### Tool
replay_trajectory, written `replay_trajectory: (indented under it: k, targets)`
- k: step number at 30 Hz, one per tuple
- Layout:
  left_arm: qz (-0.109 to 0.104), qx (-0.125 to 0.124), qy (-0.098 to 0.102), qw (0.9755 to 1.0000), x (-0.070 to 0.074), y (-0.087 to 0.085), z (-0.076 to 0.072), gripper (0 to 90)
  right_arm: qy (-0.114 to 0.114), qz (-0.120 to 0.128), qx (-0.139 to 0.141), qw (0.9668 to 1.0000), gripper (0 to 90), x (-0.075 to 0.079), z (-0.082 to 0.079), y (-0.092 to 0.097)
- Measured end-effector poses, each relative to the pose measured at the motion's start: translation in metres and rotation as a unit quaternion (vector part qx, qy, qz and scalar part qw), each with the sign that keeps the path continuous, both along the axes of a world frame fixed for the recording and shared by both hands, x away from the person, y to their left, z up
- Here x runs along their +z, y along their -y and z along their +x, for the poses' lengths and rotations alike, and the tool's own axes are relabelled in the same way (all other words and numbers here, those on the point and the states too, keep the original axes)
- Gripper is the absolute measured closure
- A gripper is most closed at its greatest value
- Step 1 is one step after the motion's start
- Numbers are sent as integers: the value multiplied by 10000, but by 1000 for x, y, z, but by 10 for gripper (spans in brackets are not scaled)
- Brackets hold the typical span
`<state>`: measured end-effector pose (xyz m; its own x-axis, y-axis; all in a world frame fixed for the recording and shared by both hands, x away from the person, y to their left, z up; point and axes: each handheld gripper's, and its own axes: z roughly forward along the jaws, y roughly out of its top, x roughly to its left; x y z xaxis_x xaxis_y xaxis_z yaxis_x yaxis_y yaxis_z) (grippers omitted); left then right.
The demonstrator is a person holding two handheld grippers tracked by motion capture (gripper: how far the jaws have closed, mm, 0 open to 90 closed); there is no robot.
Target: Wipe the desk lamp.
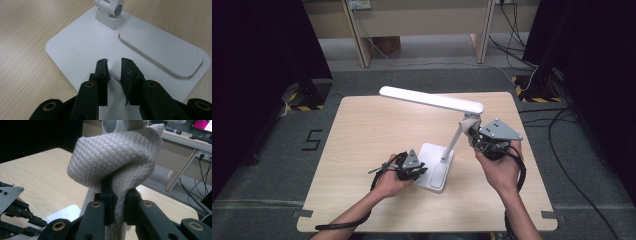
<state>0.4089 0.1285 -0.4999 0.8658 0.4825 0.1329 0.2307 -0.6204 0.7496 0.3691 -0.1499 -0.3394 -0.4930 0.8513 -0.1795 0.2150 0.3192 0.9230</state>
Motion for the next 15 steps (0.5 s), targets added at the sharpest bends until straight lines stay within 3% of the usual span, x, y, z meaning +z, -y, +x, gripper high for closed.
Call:
replay_trajectory:
  k: [15]
  targets:
    - [-13,6,1,10000,0,1,0,750,-56,-30,-8,10000,814,-9,1,-3]
